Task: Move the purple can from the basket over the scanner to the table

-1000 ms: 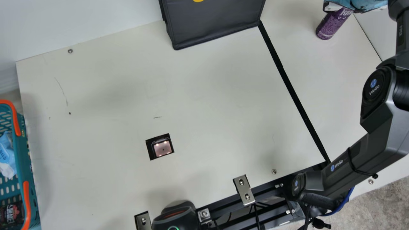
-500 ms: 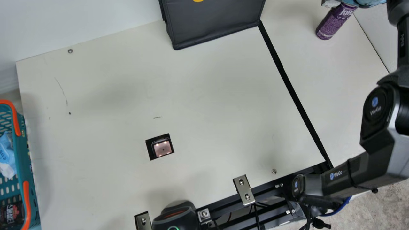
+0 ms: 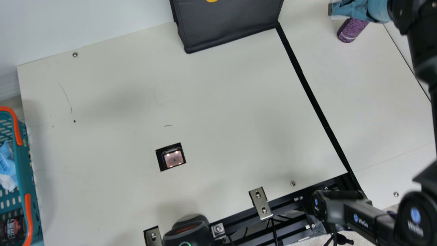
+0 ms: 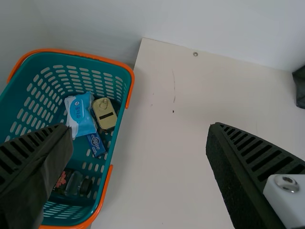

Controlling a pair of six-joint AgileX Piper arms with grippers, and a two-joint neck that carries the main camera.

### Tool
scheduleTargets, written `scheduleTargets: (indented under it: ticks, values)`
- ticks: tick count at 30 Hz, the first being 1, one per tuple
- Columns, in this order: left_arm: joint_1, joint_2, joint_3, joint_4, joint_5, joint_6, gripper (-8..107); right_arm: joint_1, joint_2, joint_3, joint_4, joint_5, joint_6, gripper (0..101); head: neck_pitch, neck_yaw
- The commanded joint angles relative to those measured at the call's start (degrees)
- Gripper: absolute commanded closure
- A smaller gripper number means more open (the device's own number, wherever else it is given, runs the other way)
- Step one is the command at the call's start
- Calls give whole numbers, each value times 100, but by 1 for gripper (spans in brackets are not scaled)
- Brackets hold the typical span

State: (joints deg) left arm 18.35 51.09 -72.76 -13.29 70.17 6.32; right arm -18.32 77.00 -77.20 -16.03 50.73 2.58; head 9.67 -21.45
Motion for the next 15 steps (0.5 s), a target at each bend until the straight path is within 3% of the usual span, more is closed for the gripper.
scheduleTargets:
  ticks: [1, 6, 7, 15]
  values:
    - [0, 0, 0, 0, 0, 0, 9, 273, -779, 299, -98, 28, 87, 6, -175, -13]
    - [0, 0, 0, 0, 0, 0, 9, 898, -1706, 694, -347, 225, 307, 6, -175, -13]
    - [-100, -39, 19, 59, -3, -32, 9, 698, -1247, 583, -212, 263, 242, 6, -175, 119]
    - [-902, -352, 172, 534, -30, -286, 9, 1137, -2049, 642, 423, 854, 59, 6, -175, 1188]
